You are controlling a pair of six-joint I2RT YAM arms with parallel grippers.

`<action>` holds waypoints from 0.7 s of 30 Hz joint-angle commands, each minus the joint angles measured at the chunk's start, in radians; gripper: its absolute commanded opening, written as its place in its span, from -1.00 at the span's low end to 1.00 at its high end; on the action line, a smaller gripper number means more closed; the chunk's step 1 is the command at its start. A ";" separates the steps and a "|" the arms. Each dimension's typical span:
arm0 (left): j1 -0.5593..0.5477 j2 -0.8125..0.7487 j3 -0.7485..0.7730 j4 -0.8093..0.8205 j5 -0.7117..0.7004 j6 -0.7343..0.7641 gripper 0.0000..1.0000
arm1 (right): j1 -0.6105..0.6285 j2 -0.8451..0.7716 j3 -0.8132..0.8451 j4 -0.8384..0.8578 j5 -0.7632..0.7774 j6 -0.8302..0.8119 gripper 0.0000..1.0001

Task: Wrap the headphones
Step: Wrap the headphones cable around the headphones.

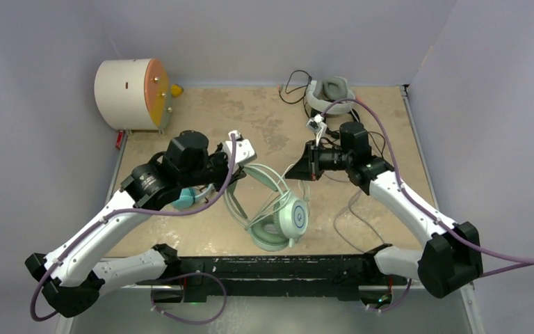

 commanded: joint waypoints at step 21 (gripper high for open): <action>-0.224 0.240 0.008 0.128 -0.947 0.297 -1.00 | -0.010 0.044 0.067 -0.151 -0.233 -0.067 -0.80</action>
